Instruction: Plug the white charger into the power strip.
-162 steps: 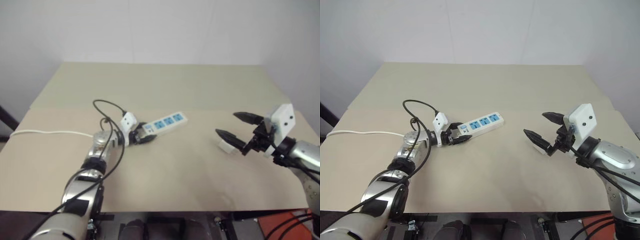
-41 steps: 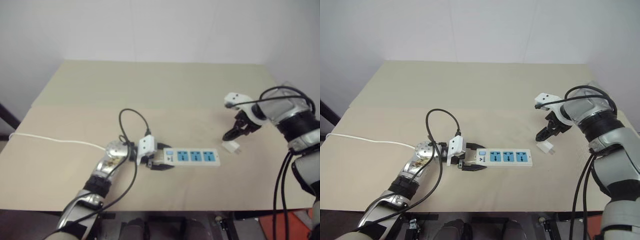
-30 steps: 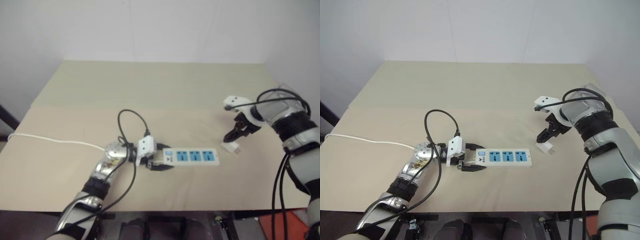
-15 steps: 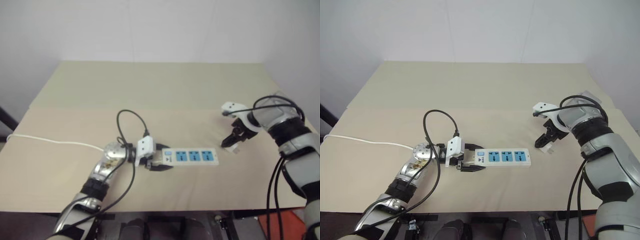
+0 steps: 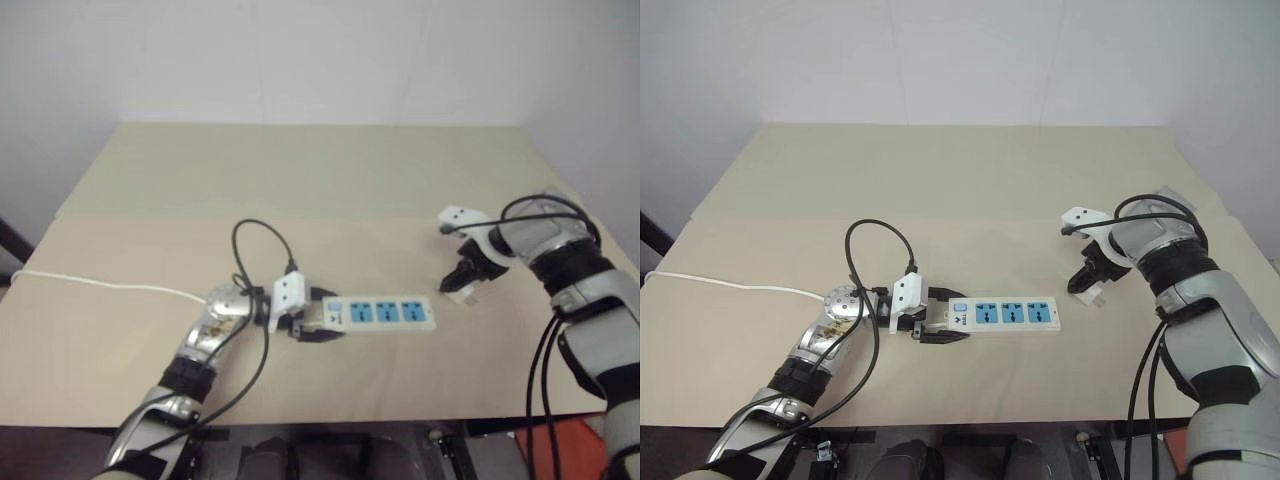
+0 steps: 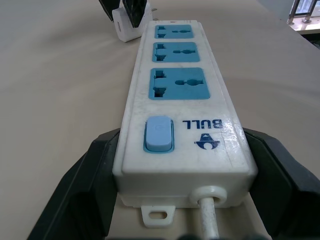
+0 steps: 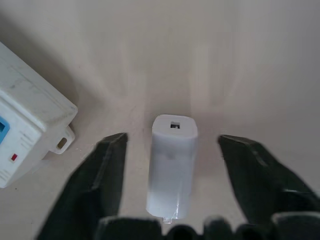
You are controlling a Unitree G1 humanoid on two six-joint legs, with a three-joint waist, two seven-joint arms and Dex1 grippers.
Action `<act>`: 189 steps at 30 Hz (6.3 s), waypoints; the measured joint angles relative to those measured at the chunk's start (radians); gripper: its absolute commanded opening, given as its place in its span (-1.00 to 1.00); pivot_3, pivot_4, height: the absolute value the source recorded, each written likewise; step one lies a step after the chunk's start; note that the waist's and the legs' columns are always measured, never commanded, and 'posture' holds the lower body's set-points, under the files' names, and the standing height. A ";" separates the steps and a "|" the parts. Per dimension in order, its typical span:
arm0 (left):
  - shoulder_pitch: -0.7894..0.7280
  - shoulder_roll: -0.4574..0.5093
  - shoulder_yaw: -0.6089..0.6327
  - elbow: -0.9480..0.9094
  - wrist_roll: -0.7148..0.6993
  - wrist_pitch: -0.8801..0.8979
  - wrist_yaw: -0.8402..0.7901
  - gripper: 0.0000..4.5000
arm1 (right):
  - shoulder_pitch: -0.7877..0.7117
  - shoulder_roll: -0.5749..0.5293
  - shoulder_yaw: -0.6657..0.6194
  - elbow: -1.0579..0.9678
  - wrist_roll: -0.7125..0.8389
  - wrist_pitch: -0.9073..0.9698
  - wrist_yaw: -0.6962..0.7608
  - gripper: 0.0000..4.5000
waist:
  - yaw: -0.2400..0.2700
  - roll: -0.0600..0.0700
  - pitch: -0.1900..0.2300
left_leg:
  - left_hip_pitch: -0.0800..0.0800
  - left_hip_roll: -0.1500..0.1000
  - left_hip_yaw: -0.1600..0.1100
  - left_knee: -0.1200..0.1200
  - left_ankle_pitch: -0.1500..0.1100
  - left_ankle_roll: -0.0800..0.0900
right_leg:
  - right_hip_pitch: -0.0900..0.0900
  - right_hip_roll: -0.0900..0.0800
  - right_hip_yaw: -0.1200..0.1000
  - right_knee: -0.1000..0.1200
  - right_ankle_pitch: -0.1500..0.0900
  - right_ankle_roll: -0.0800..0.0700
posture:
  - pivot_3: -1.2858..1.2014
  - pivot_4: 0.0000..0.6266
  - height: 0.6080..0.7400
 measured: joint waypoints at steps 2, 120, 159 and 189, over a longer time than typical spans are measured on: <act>0.001 0.001 0.000 -0.001 0.000 0.001 0.001 0.45 | 0.000 0.002 -0.001 0.002 0.000 0.000 -0.001 -0.29 | -0.001 0.000 0.000 | 0.000 0.000 0.000 0.000 0.000 0.000 | 0.000 0.000 0.000 0.000 0.000 0.000 | 0.03 -0.52 1.00; 0.013 0.167 -0.037 -0.233 -0.004 0.291 0.040 0.45 | 0.614 0.407 -0.579 -0.369 0.592 -0.781 -0.068 -0.51 | -0.012 0.000 0.000 | 0.006 0.005 0.002 -0.001 0.001 -0.001 | 0.001 0.007 0.004 0.001 0.001 -0.002 | 0.03 -0.52 1.00; 0.030 0.195 -0.037 -0.265 -0.024 0.324 0.052 0.45 | 0.510 0.391 -0.560 -0.149 0.507 -0.972 0.079 -0.51 | -0.014 0.000 0.000 | 0.008 0.005 0.003 -0.001 0.001 -0.002 | 0.002 0.007 0.005 0.002 0.001 -0.002 | 0.03 -0.52 1.00; 0.022 0.190 -0.052 -0.232 -0.023 0.303 0.057 0.45 | 0.513 0.339 -0.504 -0.192 0.436 -1.053 0.062 -0.51 | -0.009 0.001 -0.001 | 0.022 0.007 0.003 -0.005 0.001 -0.002 | 0.017 0.008 0.007 -0.001 0.001 -0.003 | 0.03 -0.52 1.00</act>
